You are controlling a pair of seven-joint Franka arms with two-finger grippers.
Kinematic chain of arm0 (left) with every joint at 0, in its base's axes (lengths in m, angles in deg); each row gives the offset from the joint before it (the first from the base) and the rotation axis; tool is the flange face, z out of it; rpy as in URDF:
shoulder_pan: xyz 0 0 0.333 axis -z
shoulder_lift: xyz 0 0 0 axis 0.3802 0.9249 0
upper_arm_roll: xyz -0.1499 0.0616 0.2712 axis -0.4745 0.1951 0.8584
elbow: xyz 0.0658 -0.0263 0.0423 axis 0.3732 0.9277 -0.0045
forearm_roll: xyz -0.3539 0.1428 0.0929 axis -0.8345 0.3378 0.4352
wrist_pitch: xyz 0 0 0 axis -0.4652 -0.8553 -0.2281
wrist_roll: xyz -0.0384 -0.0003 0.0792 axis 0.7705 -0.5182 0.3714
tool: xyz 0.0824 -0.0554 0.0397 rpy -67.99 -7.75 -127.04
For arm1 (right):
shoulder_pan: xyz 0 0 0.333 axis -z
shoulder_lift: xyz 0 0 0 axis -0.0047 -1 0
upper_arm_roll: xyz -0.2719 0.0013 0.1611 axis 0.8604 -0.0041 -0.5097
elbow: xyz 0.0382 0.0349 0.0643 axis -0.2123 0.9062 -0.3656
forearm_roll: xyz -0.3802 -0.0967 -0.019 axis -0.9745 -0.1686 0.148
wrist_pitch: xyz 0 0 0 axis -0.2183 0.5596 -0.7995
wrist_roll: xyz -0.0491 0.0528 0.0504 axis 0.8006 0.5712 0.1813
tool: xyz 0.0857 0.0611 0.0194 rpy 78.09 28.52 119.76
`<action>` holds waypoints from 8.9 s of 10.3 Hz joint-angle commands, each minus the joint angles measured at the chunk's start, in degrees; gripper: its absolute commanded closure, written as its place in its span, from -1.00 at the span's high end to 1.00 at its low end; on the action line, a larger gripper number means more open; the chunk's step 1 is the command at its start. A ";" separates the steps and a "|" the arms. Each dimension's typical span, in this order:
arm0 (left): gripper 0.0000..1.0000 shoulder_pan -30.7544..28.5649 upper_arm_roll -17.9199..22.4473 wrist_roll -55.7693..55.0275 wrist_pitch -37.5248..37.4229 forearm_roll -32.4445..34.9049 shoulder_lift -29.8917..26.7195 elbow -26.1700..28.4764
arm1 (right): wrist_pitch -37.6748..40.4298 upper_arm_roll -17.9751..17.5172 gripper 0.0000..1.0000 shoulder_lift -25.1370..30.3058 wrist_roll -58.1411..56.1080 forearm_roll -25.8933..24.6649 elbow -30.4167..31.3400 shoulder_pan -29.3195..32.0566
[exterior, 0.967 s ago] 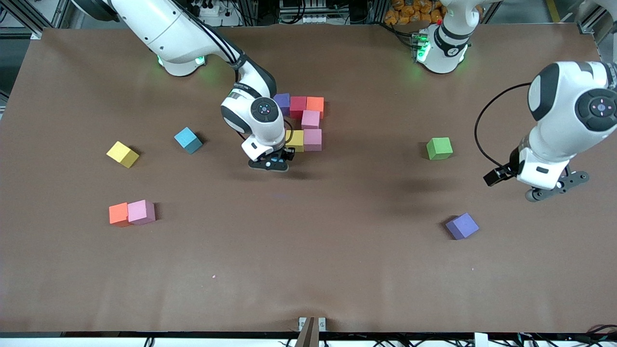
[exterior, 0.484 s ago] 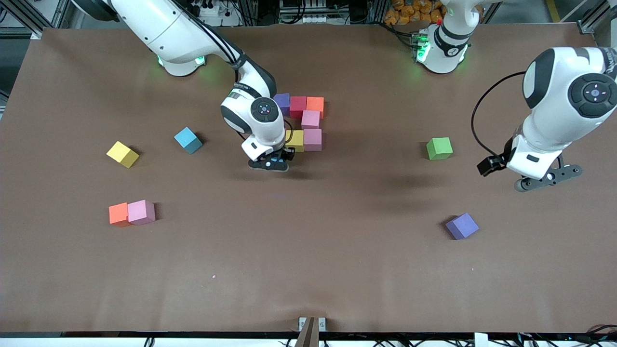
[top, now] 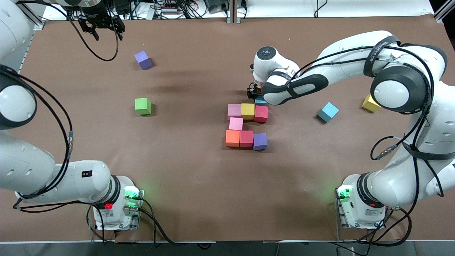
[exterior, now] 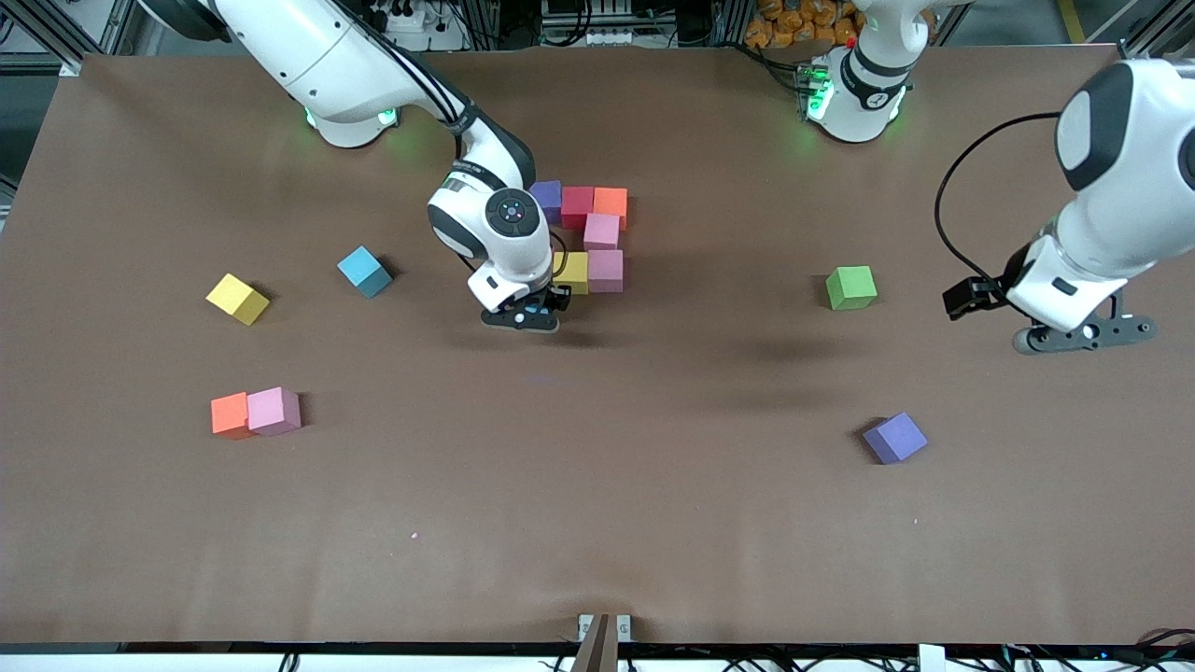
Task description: Form number 2 with 11 blocks
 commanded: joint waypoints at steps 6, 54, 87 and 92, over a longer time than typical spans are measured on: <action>1.00 0.67 0.07 -1.68 8.45 -0.49 18.43 -10.72 | 1.11 -0.21 1.00 0.77 -1.05 0.20 1.01 0.51; -0.29 -0.04 0.25 -27.25 21.73 11.37 33.38 -13.35 | -4.16 4.01 -0.93 4.30 -111.61 6.18 -3.56 23.65; -0.29 4.18 -7.13 -83.31 12.59 7.26 28.28 -10.36 | 7.27 4.98 -1.00 -4.58 -9.92 8.81 -12.09 -1.95; -0.29 10.93 -7.49 -94.74 12.58 6.19 31.08 -12.39 | 7.27 5.77 -0.85 -4.76 -10.10 7.85 -12.00 -3.00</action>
